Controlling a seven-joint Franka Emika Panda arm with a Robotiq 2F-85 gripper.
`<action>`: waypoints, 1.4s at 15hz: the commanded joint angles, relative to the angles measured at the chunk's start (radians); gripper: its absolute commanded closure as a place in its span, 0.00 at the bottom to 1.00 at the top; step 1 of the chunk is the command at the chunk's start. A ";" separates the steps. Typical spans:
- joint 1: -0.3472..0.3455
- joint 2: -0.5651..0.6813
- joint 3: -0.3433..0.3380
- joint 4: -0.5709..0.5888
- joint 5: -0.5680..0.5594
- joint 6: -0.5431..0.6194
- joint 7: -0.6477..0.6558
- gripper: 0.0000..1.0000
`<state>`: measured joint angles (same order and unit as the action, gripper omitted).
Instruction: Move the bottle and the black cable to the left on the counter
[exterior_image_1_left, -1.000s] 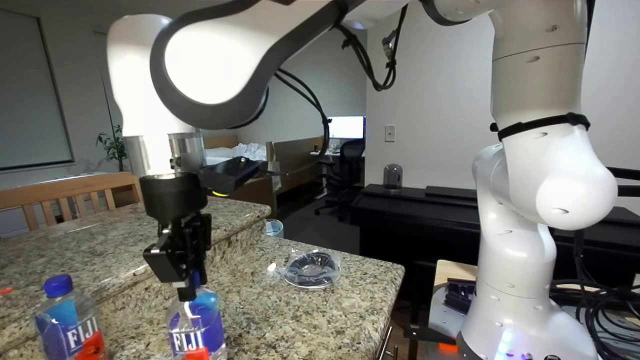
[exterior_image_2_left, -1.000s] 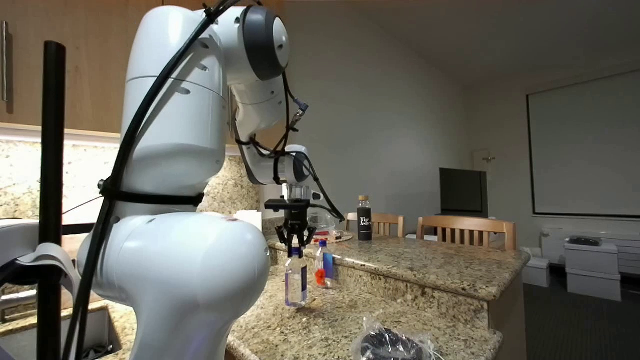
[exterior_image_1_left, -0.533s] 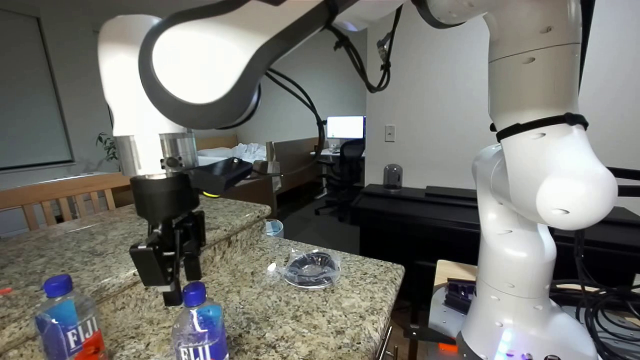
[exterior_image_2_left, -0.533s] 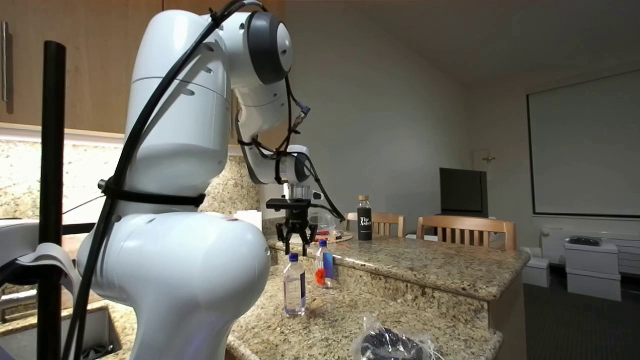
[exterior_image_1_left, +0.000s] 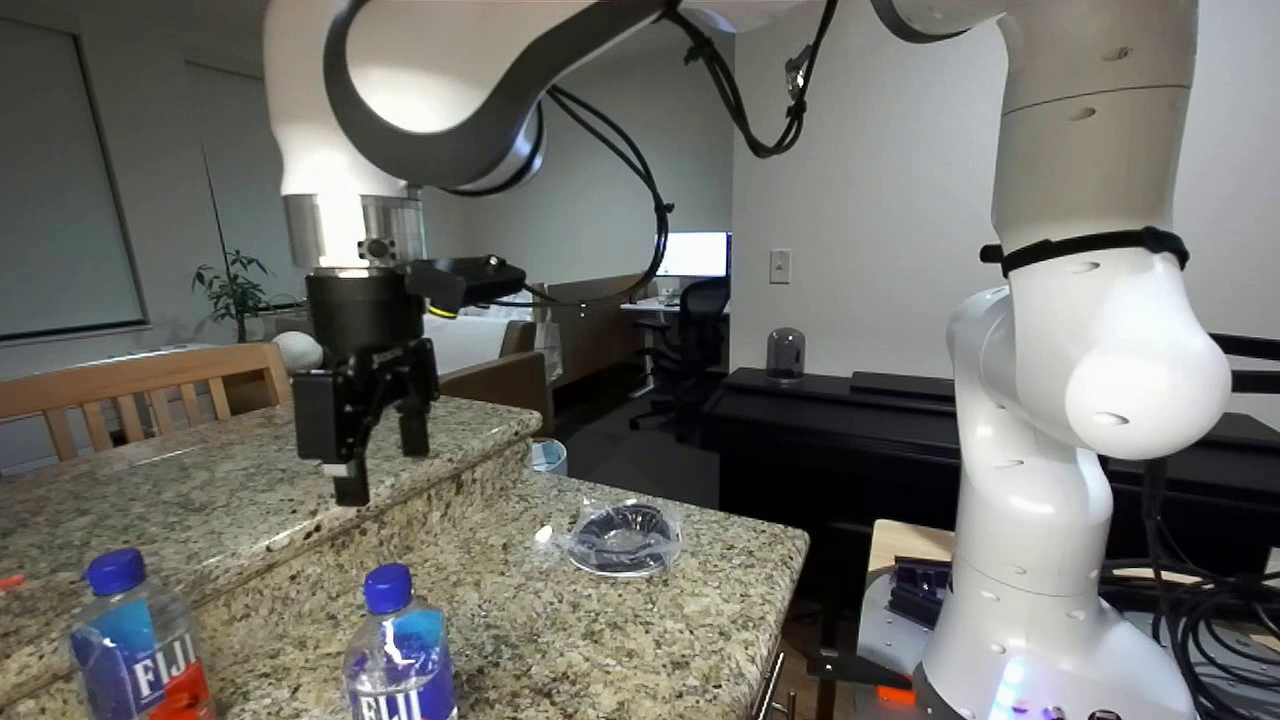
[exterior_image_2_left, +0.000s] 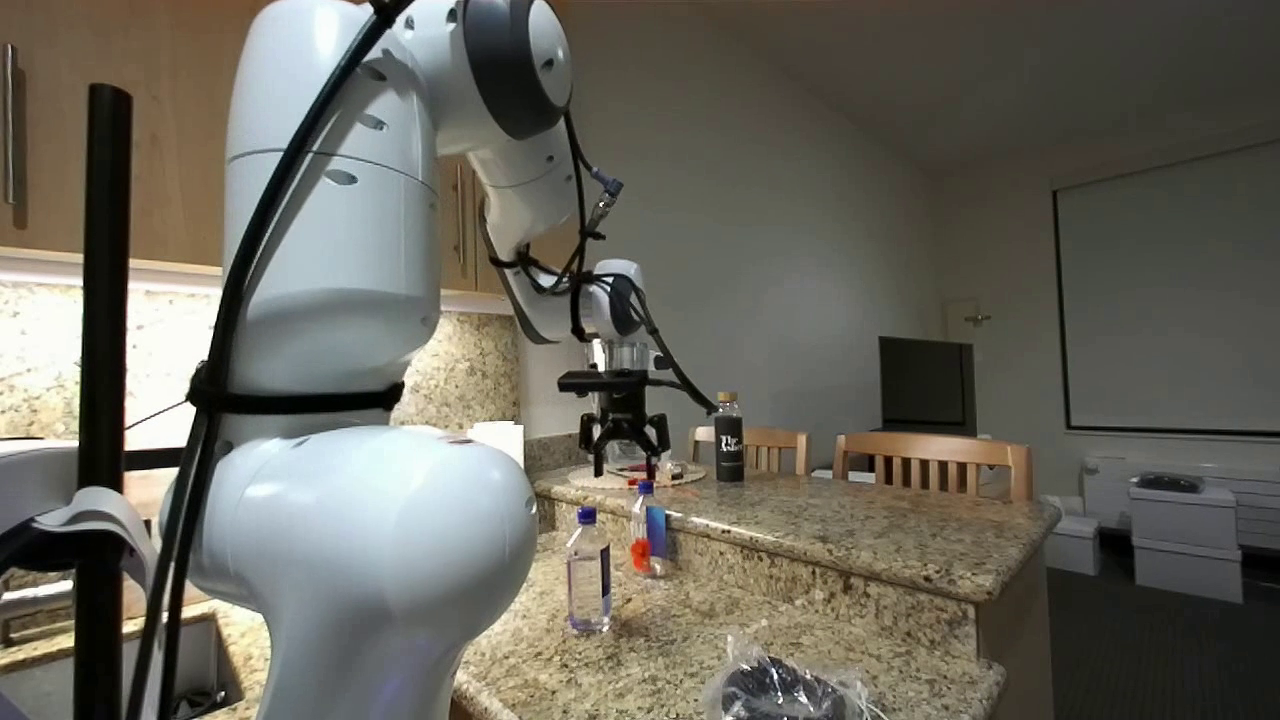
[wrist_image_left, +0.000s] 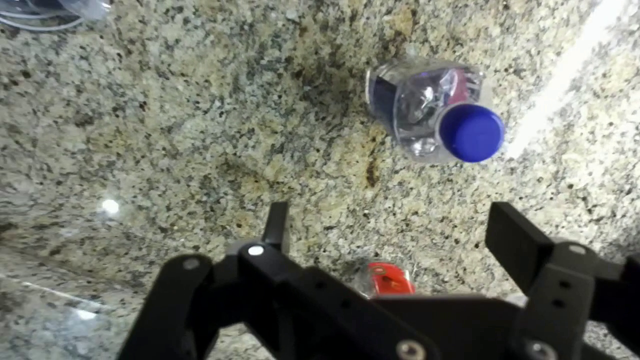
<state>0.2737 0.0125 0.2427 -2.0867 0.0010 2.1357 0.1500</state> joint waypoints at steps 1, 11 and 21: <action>-0.056 -0.135 -0.047 -0.108 0.054 -0.040 -0.114 0.00; -0.209 -0.270 -0.293 -0.358 0.047 -0.082 -0.582 0.00; -0.337 -0.148 -0.442 -0.437 0.011 -0.019 -0.807 0.00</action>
<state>-0.0316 -0.1759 -0.1872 -2.5083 0.0203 2.0726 -0.6047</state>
